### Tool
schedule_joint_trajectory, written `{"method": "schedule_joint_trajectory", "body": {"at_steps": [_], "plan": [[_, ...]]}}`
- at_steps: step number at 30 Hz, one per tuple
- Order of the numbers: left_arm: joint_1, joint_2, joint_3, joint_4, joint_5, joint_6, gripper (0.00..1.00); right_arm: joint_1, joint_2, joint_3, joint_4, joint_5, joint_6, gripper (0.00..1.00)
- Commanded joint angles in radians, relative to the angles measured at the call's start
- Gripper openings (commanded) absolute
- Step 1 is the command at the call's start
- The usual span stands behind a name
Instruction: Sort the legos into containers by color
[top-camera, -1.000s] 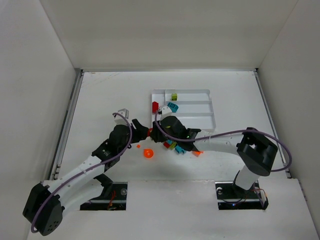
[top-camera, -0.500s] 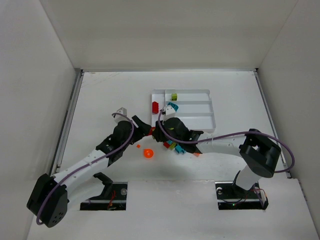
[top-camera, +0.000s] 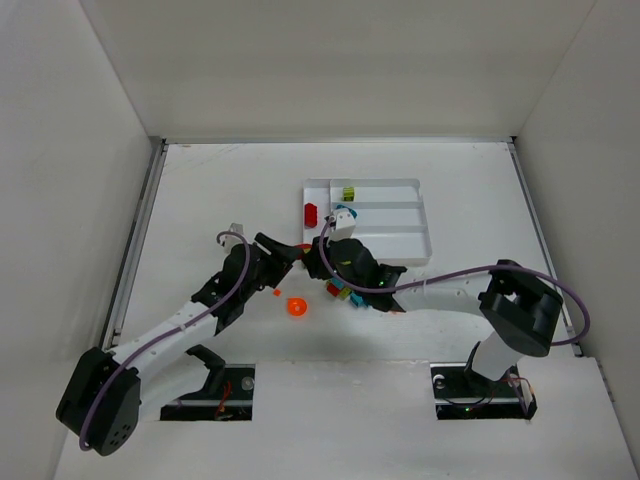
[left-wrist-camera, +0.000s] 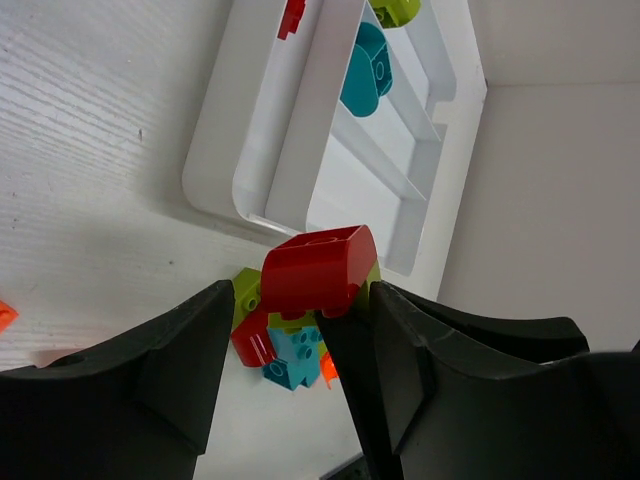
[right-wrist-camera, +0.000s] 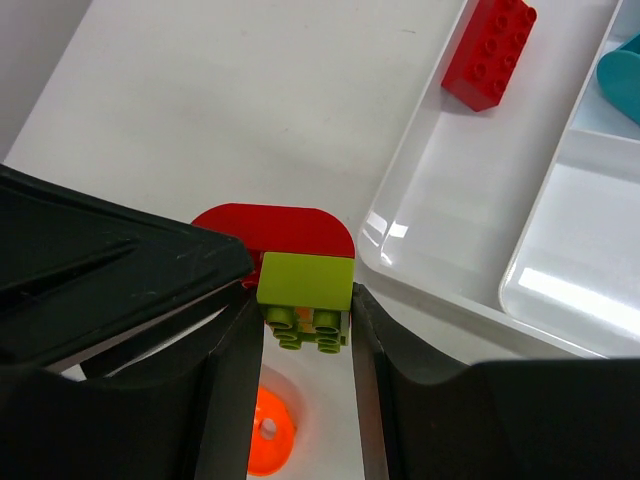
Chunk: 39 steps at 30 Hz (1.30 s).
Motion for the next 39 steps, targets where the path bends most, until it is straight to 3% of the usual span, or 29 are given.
{"method": "schedule_joint_trajectory", "body": {"at_steps": [1, 12, 21, 26, 34, 39], "plan": [[0.01, 0.002, -0.019, 0.091, 0.006, -0.068, 0.52, 0.013, -0.035, -0.001, 0.086, 0.029, 0.018, 0.25], [-0.003, 0.06, -0.042, 0.239, -0.037, -0.112, 0.46, 0.025, -0.033, -0.032, 0.103, 0.04, 0.018, 0.25], [-0.002, 0.088, -0.043, 0.273, -0.029, -0.078, 0.18, 0.026, -0.047, -0.039, 0.103, 0.043, 0.012, 0.25], [0.047, 0.039, -0.062, 0.263, -0.037, -0.008, 0.12, 0.022, -0.133, -0.074, 0.09, -0.026, 0.015, 0.24], [0.196, -0.061, -0.086, 0.214, 0.007, 0.081, 0.1, -0.15, -0.311, -0.16, 0.074, -0.127, 0.043, 0.24], [0.142, -0.038, -0.057, 0.224, -0.008, 0.13, 0.11, -0.369, -0.17, -0.023, 0.016, -0.092, 0.06, 0.25]]}}
